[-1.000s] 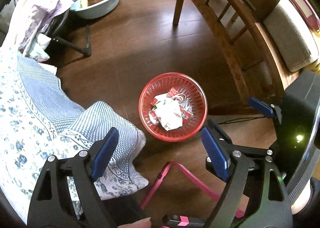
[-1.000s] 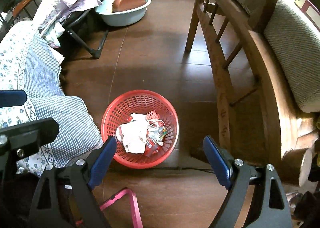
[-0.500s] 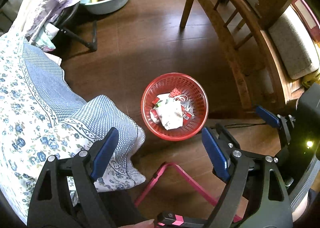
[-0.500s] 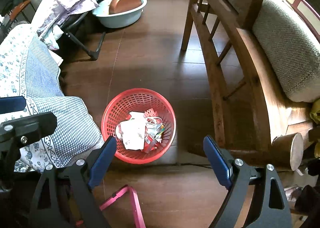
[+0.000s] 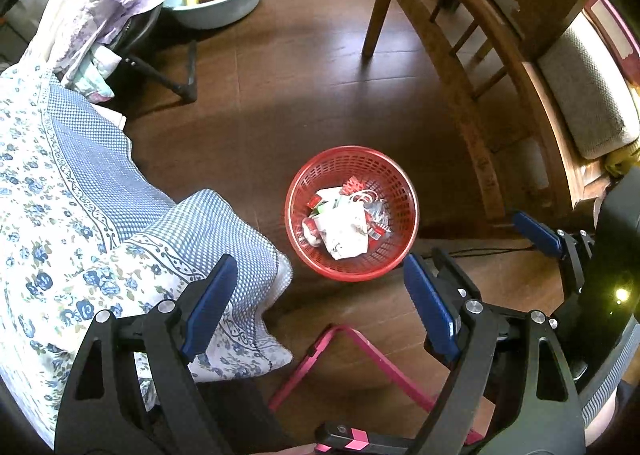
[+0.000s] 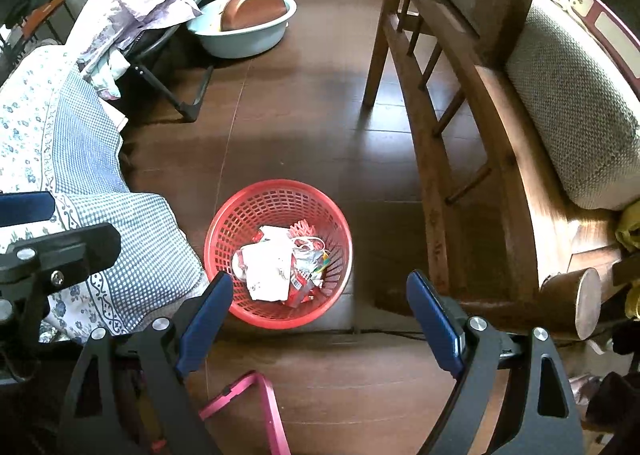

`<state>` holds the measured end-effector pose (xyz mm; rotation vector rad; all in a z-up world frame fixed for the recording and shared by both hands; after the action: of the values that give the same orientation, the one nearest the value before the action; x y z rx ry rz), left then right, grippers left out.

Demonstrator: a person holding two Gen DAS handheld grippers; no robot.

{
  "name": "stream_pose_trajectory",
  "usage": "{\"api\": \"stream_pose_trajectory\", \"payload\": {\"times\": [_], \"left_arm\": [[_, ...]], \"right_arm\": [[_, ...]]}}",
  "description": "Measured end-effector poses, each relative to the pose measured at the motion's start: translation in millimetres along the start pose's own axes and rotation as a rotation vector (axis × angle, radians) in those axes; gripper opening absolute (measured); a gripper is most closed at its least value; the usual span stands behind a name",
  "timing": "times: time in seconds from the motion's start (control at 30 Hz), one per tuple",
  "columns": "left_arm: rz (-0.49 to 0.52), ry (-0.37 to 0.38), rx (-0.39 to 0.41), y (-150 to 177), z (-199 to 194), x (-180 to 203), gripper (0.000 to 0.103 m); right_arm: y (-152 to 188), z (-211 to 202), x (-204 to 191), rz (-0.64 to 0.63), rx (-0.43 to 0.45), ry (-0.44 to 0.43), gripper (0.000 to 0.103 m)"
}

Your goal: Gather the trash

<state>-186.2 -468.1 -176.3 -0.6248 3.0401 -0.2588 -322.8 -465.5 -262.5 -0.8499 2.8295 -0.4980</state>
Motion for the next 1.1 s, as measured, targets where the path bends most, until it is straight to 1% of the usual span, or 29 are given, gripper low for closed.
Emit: {"api": "stream_pose_trajectory", "payload": {"times": [0.7, 1.0, 1.1], "left_arm": [[0.006, -0.007, 0.005, -1.3, -0.2, 2.0, 0.082], [0.024, -0.019, 0.037, -1.9, -3.7, 4.2, 0.082], [0.022, -0.015, 0.032, -2.1, -2.8, 3.6, 0.082]], "right_arm": [[-0.3, 0.5, 0.6, 0.004, -0.003, -0.002, 0.087], [0.8, 1.6, 1.2, 0.003, -0.004, -0.002, 0.087], [1.2, 2.2, 1.9, 0.002, -0.004, -0.001, 0.087]]}}
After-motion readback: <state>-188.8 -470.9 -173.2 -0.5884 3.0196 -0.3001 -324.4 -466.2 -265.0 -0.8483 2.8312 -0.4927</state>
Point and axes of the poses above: each gripper's, at about its wrist camera, not at the fingertips, and z roughly the way its jaws point, x to its right, y to its underside, the point moved 3 cm from there along z, roughly the way its jaws point, and after that the axes turned 3 degrees about z, right-handed, at the moved point
